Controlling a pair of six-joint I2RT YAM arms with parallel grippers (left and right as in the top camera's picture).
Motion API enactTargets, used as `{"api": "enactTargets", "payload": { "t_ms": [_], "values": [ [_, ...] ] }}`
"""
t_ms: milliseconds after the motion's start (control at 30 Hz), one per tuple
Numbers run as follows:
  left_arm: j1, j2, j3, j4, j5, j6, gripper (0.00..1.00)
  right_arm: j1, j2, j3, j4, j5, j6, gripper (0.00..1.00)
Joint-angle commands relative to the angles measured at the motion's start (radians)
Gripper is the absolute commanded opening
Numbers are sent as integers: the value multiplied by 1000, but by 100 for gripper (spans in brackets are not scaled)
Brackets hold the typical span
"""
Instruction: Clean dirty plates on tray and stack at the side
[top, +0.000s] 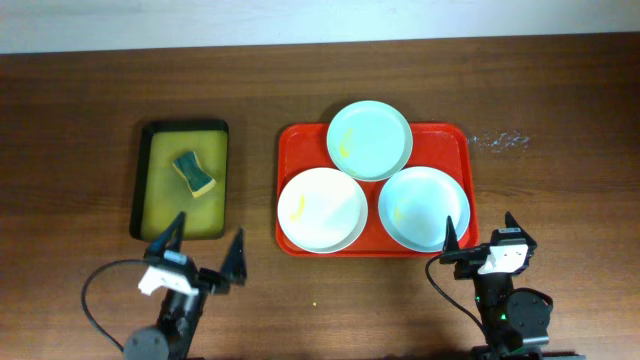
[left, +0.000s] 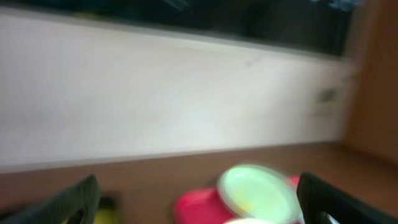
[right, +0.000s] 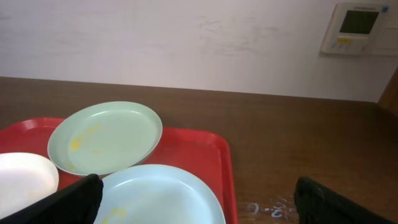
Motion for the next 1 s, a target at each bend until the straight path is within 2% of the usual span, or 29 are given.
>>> {"api": "enactTargets", "payload": {
  "t_ms": [0,33,100,133,167,233,300,333,367,400,433,500,533,567,600,633,667,733,867,967],
  "values": [
    [2,-6,0,316,300,-69,99,-6,-2,-7,-5,-5,3,99],
    [2,-6,12,371,288,-69,99,-6,-2,-7,-5,-5,3,99],
    [2,0,82,323,195,-68,99,-6,-2,-7,-5,-5,3,99],
    [2,27,165,207,115,-34,99,-6,-2,-7,-5,-5,3,99],
    [2,91,292,14,44,55,99,-6,-2,-7,-5,-5,3,99],
    [2,264,521,-285,33,182,99,-6,-2,-7,-5,-5,3,99],
    [2,474,718,-435,237,195,99,-6,-2,-7,-5,-5,3,99],
    [2,533,755,-432,220,199,99,-6,-2,-7,-5,-5,3,99],
    [3,619,820,-471,101,187,99,-6,-2,-7,-5,-5,3,98],
    [3,717,912,-586,-73,119,99,-6,-2,-7,-5,-5,3,98],
    [3,810,1003,-703,-185,96,99,-6,-2,-7,-5,-5,3,99],
    [2,976,1159,-883,-208,97,99,-6,-2,-7,-5,-5,3,98],
    [2,1076,1242,-955,-148,97,99,-6,-2,-7,-5,-5,3,99],
    [3,1156,1288,-994,-124,98,99,-6,-2,-7,-5,-5,3,98],
    [9,1235,1307,-995,-165,74,99,-6,-2,-7,-5,-5,3,99],
    [18,1278,1320,-1013,-216,-2,99,-6,-2,-7,-5,-5,3,99],
    [41,1353,1340,-1053,-290,-125,99,-6,-2,-7,-5,-5,3,98],
    [90,1493,1349,-1062,-304,-200,99,-6,-2,-7,-5,-5,3,99],
    [141,1678,1349,-1020,-315,-291,99,-6,-2,-7,-5,-5,3,99],
    [146,1827,1349,-973,-314,-293,99,-6,-2,-7,-5,-5,3,99]
  ]
}}
